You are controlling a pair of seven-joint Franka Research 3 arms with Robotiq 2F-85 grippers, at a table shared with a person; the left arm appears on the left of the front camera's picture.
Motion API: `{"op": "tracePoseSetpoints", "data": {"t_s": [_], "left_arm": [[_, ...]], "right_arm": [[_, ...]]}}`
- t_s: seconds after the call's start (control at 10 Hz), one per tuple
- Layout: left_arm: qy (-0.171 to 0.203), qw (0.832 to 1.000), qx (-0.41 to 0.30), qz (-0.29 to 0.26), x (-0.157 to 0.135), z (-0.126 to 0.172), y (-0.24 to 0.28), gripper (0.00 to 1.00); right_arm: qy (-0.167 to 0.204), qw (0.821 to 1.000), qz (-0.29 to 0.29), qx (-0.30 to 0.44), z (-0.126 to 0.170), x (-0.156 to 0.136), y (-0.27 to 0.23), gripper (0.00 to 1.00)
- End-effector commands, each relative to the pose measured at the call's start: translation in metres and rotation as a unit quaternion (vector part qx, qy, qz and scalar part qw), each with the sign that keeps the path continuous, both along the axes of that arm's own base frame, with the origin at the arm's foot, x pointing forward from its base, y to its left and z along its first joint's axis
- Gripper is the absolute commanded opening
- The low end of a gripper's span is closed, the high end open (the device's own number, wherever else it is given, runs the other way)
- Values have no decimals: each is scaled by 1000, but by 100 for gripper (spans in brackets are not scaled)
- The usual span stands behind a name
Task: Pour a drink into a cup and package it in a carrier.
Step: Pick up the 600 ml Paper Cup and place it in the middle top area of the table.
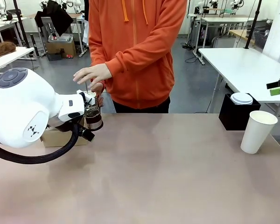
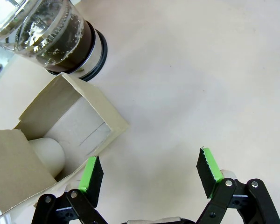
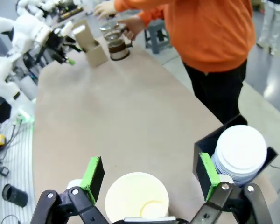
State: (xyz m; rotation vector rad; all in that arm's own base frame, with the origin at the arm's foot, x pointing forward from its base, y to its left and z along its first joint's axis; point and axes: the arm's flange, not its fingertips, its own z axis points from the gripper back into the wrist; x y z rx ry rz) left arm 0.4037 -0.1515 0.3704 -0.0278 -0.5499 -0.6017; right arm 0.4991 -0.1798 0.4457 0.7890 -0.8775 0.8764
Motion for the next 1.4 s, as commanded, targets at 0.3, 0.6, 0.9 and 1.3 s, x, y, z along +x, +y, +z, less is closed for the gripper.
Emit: {"op": "tracePoseSetpoints", "data": {"t_s": [0.3, 0.6, 0.9, 1.3], "left_arm": [[0, 1000, 0, 0, 0, 0, 0, 100], [0, 1000, 0, 0, 0, 0, 0, 100], [0, 1000, 0, 0, 0, 0, 0, 100], [0, 1000, 0, 0, 0, 0, 0, 100]], "right_arm": [[-3, 1000, 2, -11, 19, -7, 6, 100], [-38, 997, 23, 65, -23, -11, -36, 100], [-78, 989, 18, 123, -73, -27, -70, 100], [-106, 982, 16, 157, -126, -40, -88, 100]]}}
